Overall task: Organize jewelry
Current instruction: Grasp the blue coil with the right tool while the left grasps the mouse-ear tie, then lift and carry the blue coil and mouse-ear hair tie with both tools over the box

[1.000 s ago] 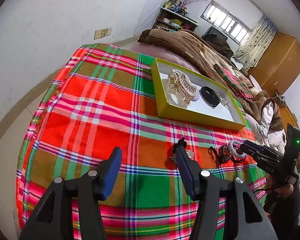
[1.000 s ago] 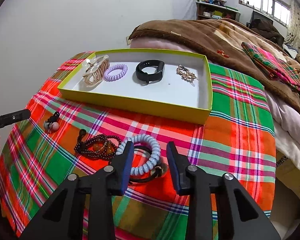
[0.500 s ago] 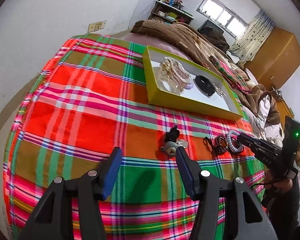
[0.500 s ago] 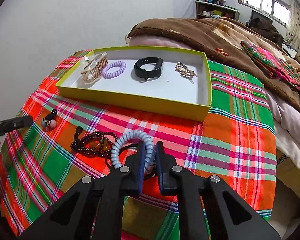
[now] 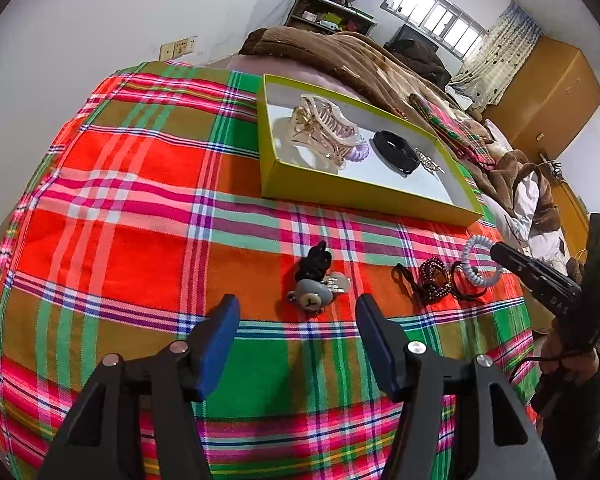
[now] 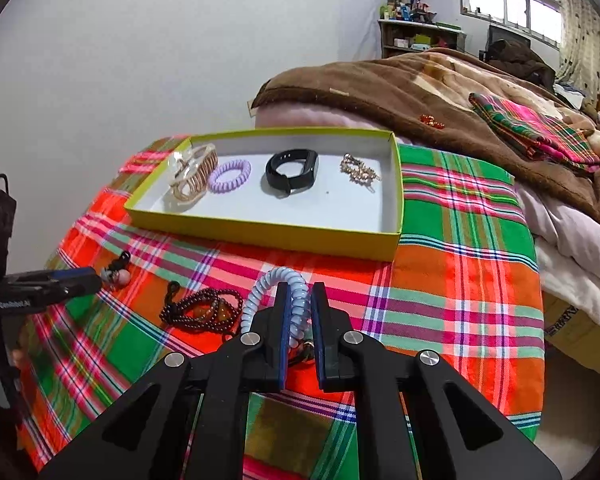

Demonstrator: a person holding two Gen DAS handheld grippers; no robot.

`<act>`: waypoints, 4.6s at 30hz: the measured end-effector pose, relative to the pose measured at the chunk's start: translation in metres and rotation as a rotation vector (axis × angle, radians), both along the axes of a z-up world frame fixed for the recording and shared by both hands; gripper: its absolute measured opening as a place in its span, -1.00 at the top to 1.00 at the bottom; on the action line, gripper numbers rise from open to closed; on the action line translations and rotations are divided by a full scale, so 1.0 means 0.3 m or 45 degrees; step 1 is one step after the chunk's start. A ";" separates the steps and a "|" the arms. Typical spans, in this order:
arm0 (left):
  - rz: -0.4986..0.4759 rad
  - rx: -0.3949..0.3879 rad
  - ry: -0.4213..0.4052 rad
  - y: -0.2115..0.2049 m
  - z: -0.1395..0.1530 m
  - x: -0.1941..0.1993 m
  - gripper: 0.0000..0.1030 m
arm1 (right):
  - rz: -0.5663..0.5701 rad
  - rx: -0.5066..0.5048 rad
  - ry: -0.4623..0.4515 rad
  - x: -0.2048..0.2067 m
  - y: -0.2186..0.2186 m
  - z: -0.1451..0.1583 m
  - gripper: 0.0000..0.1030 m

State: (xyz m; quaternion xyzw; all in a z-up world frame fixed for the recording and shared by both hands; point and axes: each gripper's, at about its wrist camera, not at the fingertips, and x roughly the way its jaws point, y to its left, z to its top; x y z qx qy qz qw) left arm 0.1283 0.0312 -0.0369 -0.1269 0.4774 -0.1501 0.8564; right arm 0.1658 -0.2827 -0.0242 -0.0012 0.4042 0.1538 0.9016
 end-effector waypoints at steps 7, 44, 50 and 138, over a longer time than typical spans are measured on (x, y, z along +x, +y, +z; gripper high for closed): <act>-0.012 0.091 -0.013 -0.048 0.002 0.011 -0.21 | -0.039 0.050 -0.029 -0.026 -0.045 0.022 0.80; -0.036 0.303 -0.099 -0.117 0.009 0.014 0.86 | -0.072 0.104 -0.070 -0.064 -0.087 0.033 0.80; -0.037 0.272 -0.136 -0.107 0.039 0.004 0.87 | -0.072 0.105 -0.081 -0.067 -0.082 0.044 0.80; -0.260 0.188 -0.122 -0.437 0.086 0.396 0.55 | -0.129 0.011 0.027 0.370 -0.057 0.002 0.80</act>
